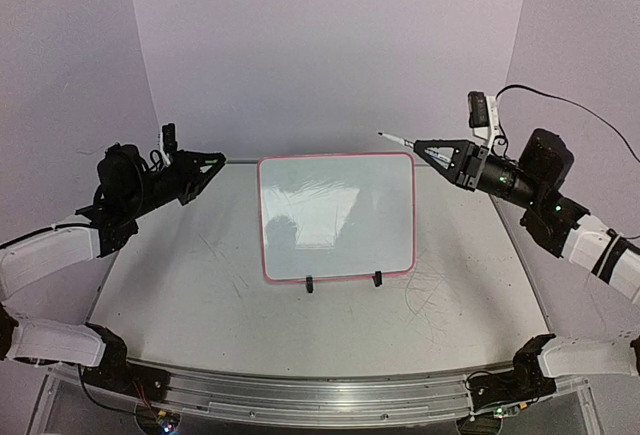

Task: Write a sentence on the whiteboard
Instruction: Place the pen cap at the center of the board.

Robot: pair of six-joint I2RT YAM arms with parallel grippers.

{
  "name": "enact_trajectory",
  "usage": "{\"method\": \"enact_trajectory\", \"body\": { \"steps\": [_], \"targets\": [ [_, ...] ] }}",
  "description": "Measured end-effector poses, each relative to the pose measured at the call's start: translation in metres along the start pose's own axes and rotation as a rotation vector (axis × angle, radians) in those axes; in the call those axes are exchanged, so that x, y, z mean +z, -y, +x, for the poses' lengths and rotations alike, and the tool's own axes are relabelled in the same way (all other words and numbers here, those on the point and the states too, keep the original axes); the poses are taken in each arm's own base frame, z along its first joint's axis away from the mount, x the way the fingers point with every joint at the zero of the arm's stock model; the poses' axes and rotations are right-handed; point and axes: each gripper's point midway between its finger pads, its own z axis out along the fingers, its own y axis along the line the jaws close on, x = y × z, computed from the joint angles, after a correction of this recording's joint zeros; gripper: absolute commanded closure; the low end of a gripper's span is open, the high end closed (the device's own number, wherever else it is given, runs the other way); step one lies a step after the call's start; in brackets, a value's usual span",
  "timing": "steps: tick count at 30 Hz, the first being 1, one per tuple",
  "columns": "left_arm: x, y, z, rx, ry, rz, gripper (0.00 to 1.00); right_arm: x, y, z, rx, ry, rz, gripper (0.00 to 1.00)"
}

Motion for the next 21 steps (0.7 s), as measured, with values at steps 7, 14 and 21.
{"method": "enact_trajectory", "body": {
  "steps": [7, 14, 21],
  "targets": [
    [-0.027, -0.13, 0.047, -0.066, -0.114, -0.549, 1.0, 0.005, 0.012, 0.003, -0.03, -0.011, 0.039, 1.0],
    [-0.062, -0.201, 0.109, -0.109, -0.316, -0.795, 1.0, 0.015, 0.033, 0.02, 0.012, -0.061, 0.081, 1.0],
    [-0.069, -0.235, 0.144, -0.119, -0.465, -0.869, 0.96, 0.018, 0.029, 0.022, 0.012, -0.064, 0.073, 1.0]
  ]
}}
